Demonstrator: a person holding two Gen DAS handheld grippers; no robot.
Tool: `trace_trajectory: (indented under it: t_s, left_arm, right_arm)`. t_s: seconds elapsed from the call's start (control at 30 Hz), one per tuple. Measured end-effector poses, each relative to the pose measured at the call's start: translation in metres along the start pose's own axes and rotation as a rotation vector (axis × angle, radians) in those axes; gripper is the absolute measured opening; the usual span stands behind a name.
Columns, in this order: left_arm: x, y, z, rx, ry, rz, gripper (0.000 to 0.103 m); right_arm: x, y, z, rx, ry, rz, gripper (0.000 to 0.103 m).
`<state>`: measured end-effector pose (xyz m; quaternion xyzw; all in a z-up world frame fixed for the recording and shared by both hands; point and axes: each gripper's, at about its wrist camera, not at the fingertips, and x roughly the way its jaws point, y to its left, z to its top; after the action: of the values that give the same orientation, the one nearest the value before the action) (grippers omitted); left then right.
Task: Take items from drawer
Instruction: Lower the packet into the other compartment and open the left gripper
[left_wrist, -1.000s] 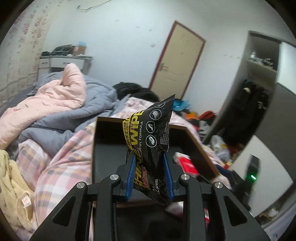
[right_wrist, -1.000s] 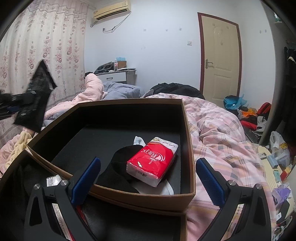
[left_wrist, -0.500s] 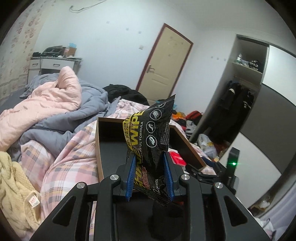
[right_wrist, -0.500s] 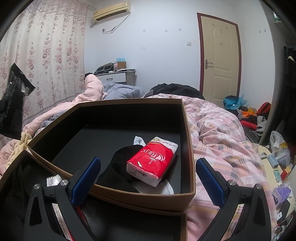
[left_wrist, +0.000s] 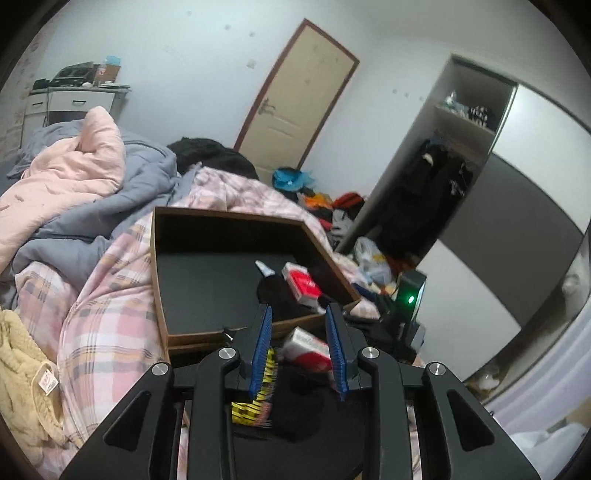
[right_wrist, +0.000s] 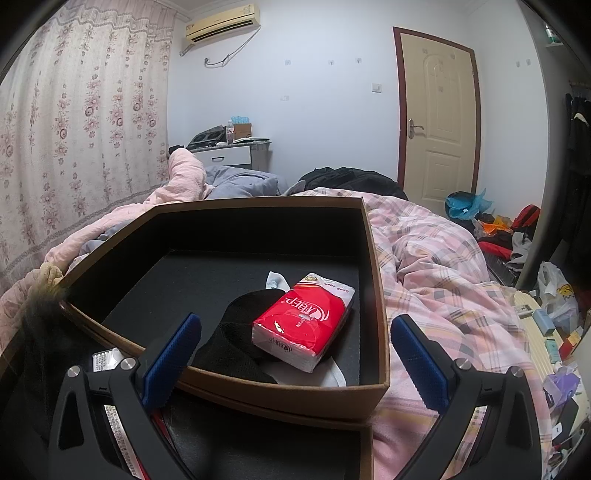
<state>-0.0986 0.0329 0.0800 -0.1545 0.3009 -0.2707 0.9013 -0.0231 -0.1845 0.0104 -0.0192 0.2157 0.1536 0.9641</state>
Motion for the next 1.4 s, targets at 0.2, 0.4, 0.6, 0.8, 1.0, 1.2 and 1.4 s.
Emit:
trace_trajectory:
  t_s: [0.2, 0.4, 0.6, 0.8, 1.0, 1.2, 1.4]
  left_arm:
    - [0.015, 0.015, -0.003, -0.04, 0.027, 0.073, 0.025]
    - [0.035, 0.017, -0.007, -0.06, 0.043, 0.134, 0.025]
    - [0.065, 0.01, -0.016, -0.082, 0.075, 0.177, 0.049]
    - [0.079, 0.009, -0.025, -0.126, 0.031, 0.162, 0.084]
    - [0.079, 0.01, -0.032, -0.088, -0.09, 0.286, 0.084]
    - [0.099, 0.009, -0.045, -0.06, -0.08, 0.349, 0.085]
    - [0.114, 0.0, -0.053, 0.025, -0.049, 0.409, 0.094]
  right_arm:
    - [0.0, 0.0, 0.0, 0.002, -0.001, 0.0, 0.102]
    - [0.0, 0.0, 0.0, 0.002, -0.002, 0.001, 0.102]
    - [0.0, 0.0, 0.0, 0.002, -0.002, 0.001, 0.102]
    - [-0.001, 0.0, 0.0, 0.002, -0.002, 0.0, 0.102]
    - [-0.001, 0.0, 0.0, 0.001, -0.002, 0.0, 0.102]
    - [-0.001, 0.0, 0.001, -0.004, -0.005, -0.006, 0.102]
    - [-0.002, 0.0, 0.0, -0.012, -0.01, -0.013, 0.102]
